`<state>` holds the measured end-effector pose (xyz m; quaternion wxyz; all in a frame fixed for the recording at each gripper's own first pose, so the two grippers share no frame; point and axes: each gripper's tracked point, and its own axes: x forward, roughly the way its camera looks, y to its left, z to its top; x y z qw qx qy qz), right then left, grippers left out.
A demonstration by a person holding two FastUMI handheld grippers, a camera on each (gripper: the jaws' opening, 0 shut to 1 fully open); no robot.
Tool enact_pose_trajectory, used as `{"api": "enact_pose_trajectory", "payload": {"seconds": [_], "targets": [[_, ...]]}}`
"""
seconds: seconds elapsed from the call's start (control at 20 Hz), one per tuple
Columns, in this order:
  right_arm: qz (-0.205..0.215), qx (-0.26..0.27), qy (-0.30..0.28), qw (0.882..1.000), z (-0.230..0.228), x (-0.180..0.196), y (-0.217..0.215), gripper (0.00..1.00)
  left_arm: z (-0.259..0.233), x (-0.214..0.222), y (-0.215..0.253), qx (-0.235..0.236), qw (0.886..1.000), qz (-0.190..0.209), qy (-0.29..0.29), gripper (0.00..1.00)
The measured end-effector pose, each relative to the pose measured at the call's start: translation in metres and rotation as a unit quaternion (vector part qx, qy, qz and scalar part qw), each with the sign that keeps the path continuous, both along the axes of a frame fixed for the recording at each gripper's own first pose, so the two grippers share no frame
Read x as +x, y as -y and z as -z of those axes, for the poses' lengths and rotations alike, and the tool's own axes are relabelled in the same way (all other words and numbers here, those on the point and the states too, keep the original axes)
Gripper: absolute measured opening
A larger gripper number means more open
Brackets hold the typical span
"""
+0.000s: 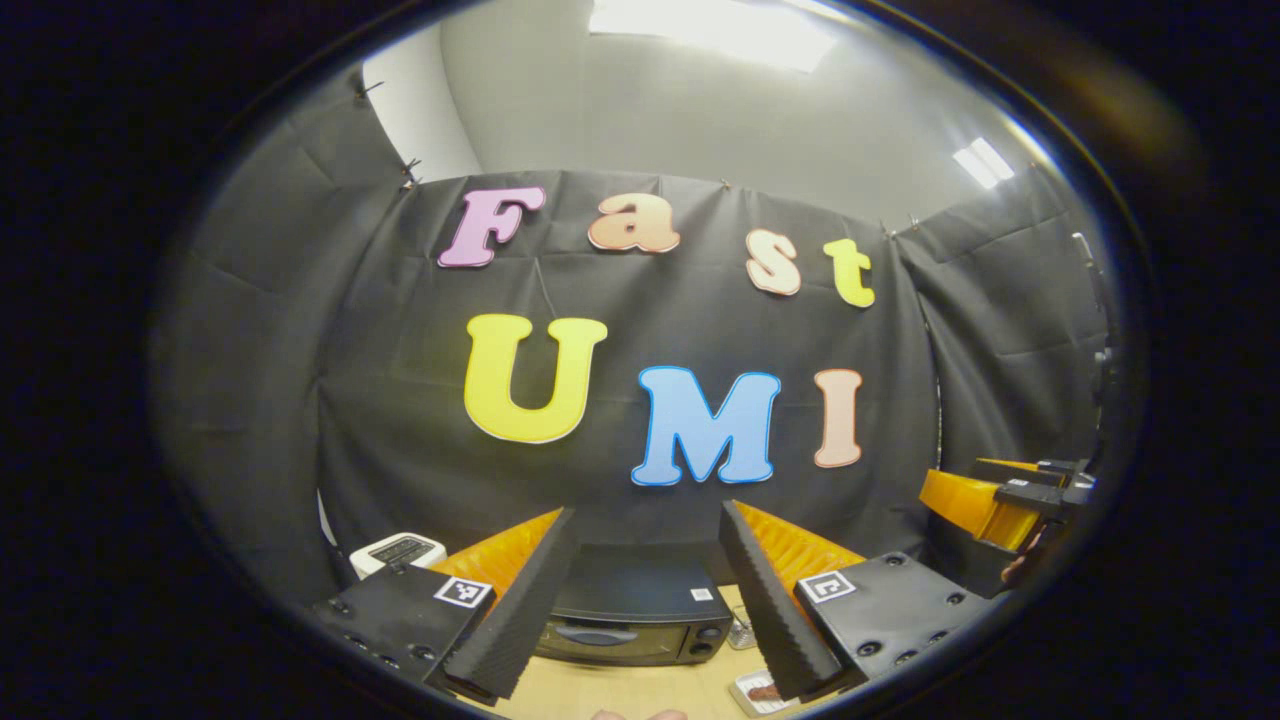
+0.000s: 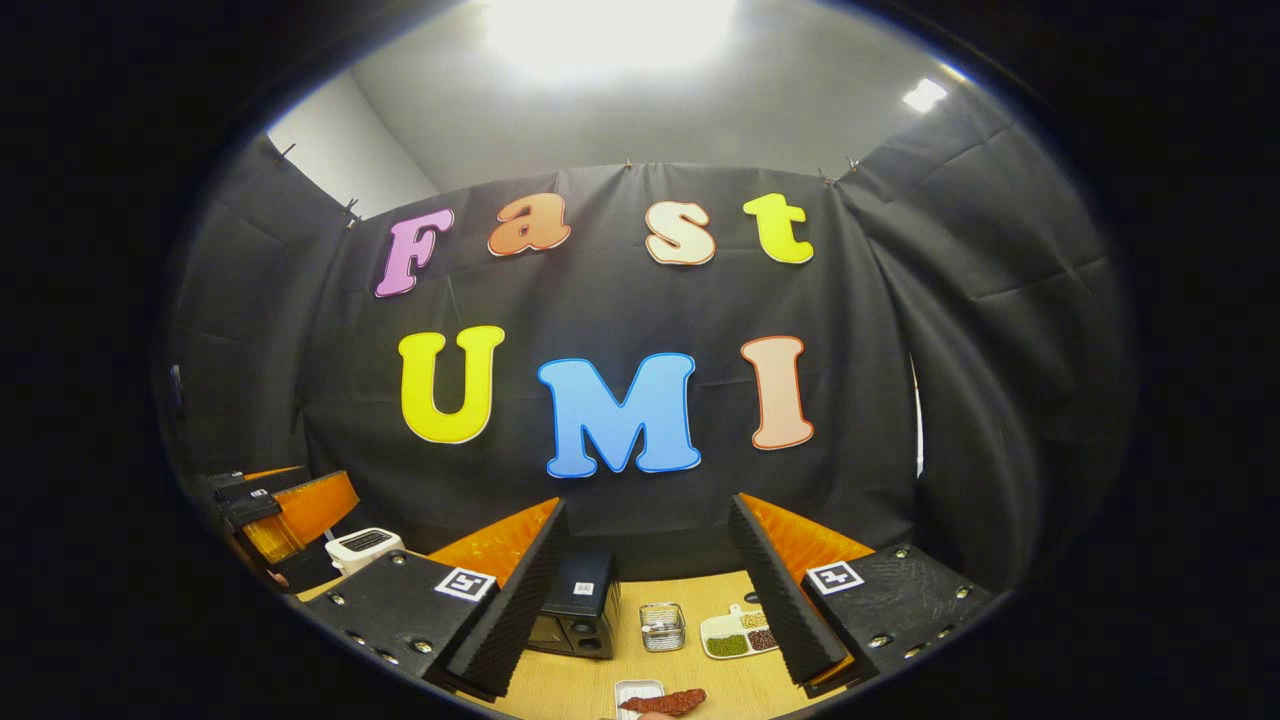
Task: Open the electric oven with the left hand, put the food in, and close the electric oven.
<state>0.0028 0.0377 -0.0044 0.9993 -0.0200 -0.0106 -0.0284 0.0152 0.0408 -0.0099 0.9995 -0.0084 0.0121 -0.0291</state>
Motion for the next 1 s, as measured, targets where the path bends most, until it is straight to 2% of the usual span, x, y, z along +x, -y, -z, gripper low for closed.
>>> {"api": "enact_pose_trajectory", "payload": {"seconds": [0.1, 0.15, 0.25, 0.4, 0.65, 0.7, 0.75, 0.8, 1.0], "targets": [[0.003, 0.005, 0.003, 1.000, 0.000, 0.001, 0.001, 0.97, -0.001, 0.002, -0.001, 0.003, 1.000, 0.001, 0.001, 0.95], [0.003, 0.006, 0.003, 1.000, 0.001, 0.001, 0.002, 0.97, 0.003, 0.005, 0.001, 0.005, 1.000, 0.002, -0.002, 0.92], [0.004, 0.008, -0.002, 1.000, 0.007, 0.002, 0.003, 0.97, 0.012, 0.009, 0.005, 0.006, 1.000, 0.007, -0.011, 0.99], [0.005, 0.009, -0.009, 1.000, 0.015, 0.005, 0.006, 0.97, 0.038, 0.017, 0.002, 0.002, 0.999, 0.006, -0.041, 0.99], [0.010, 0.019, -0.027, 0.999, 0.027, 0.008, 0.014, 0.97, 0.112, 0.038, -0.011, 0.003, 0.992, -0.002, -0.127, 0.96], [0.012, 0.019, -0.029, 0.999, 0.029, 0.008, 0.016, 0.97, 0.125, 0.043, -0.011, 0.004, 0.990, -0.001, -0.141, 0.99], [0.016, 0.017, -0.030, 0.999, 0.029, 0.009, 0.020, 0.97, 0.139, 0.048, -0.013, 0.005, 0.988, -0.001, -0.152, 0.96], [0.019, 0.016, -0.034, 0.999, 0.033, 0.010, 0.023, 0.97, 0.153, 0.056, -0.015, 0.003, 0.987, -0.002, -0.161, 0.99], [0.036, 0.018, -0.055, 0.998, 0.048, 0.013, 0.038, 0.97, 0.211, 0.087, -0.024, 0.004, 0.979, -0.005, -0.204, 0.99]]}}
